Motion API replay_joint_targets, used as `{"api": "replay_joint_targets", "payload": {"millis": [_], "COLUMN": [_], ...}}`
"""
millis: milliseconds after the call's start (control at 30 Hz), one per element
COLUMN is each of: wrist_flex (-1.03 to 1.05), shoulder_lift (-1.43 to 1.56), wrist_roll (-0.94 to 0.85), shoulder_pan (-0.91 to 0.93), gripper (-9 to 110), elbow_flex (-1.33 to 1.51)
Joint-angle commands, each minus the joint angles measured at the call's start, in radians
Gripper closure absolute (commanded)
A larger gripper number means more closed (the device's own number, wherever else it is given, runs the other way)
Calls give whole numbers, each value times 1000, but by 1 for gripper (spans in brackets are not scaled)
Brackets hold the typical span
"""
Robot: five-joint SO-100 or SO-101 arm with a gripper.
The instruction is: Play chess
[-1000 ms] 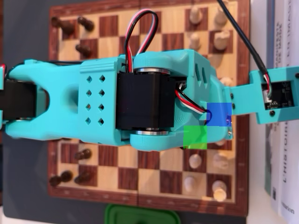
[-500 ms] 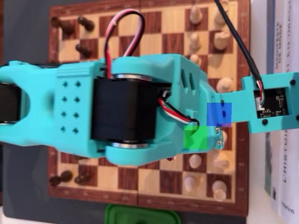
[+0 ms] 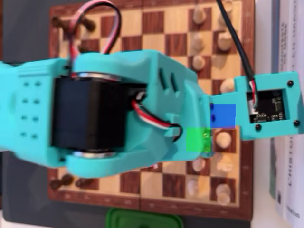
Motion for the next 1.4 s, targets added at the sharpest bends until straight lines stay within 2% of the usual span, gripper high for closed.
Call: {"api": "replay_joint_targets", "payload": {"millis": [0,433,667,1367], "wrist_flex": [-5,-8,-114,-152], "shoulder_lift": [109,221,219,137], "wrist_roll": [-5,0,-5,-5], "shoulder_pan": [18,84,95,89], "gripper": [95,95,95,95], "elbow_flex": [28,245,339,342]}}
